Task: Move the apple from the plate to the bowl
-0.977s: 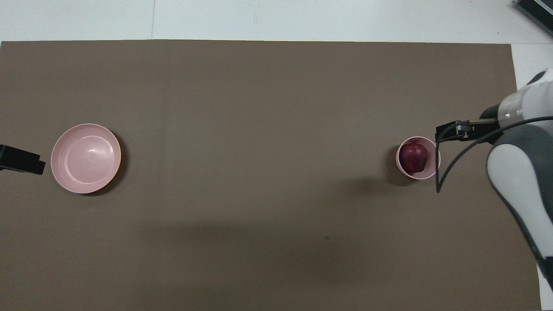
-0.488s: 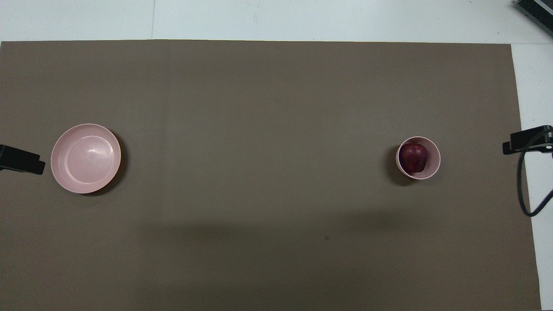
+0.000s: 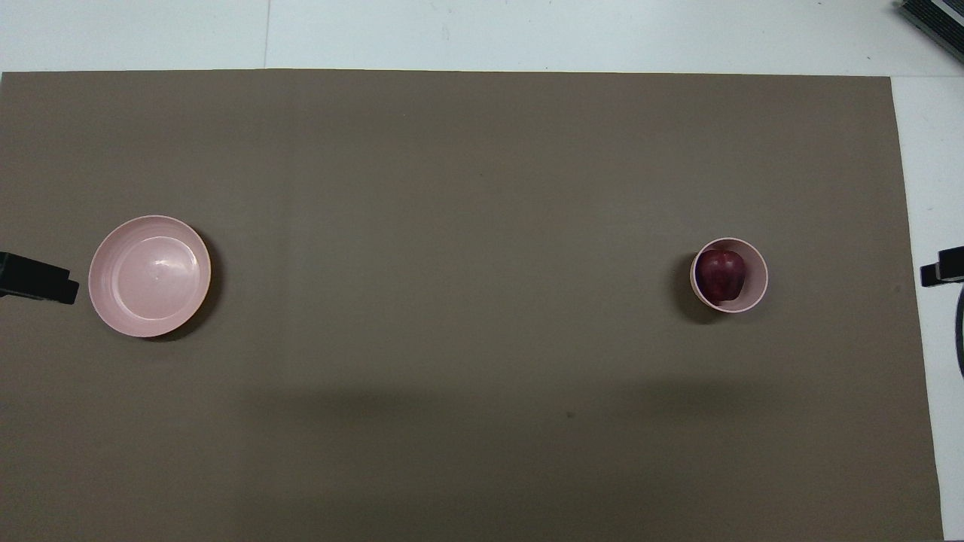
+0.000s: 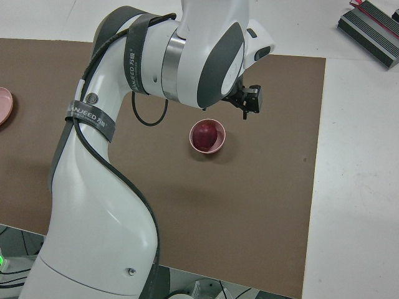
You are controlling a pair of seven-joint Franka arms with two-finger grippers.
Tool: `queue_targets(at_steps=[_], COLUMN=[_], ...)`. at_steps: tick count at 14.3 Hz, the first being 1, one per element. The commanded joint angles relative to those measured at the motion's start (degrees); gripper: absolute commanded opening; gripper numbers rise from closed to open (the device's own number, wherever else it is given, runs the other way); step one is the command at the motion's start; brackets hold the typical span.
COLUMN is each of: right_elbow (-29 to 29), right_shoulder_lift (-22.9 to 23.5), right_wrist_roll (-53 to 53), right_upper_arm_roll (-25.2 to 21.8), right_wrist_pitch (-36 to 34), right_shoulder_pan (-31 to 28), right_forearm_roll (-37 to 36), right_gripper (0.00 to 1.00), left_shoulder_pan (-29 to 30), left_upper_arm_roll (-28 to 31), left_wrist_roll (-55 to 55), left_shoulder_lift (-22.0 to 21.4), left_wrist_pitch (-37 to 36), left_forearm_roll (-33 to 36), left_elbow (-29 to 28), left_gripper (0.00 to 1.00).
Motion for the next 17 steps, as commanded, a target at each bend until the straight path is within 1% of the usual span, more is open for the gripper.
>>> queue_targets(at_steps=[1,3,5,17], right_elbow=[2.6,6.8,6.1,5.6], right_shoulder_lift=[-0.8,-0.3,-0.7,-1.0], right_wrist_roll=[-0.3,2.6,3.5,3.2], right_upper_arm_roll=[1.2,4.6,6.2,6.1], right_wrist_pitch=[-3.4,-7.0,-5.0,-5.1], right_shoulder_pan=[0.3,0.4,0.9,0.6], right_forearm_roll=[0.1,-0.6,-1.3,-1.1], right_gripper=[1.0,1.0,1.0,1.0], left_shoulder_pan=[0.7,0.7,0.7,0.6], left_upper_arm_roll=[-0.5,-0.5,-0.5,-0.5], left_wrist_roll=[-0.4,-0.4,-0.5,-0.4], left_shoulder_lift=[-1.2,-1.2,-1.2,-1.2], left_wrist_pitch=[0.1,0.1,0.1,-0.1], left_forearm_roll=[0.5,0.5,0.5,0.5], left_elbow=[-1.3,-1.3,-1.3,-1.3], left_gripper=[1.0,1.0,1.0,1.0])
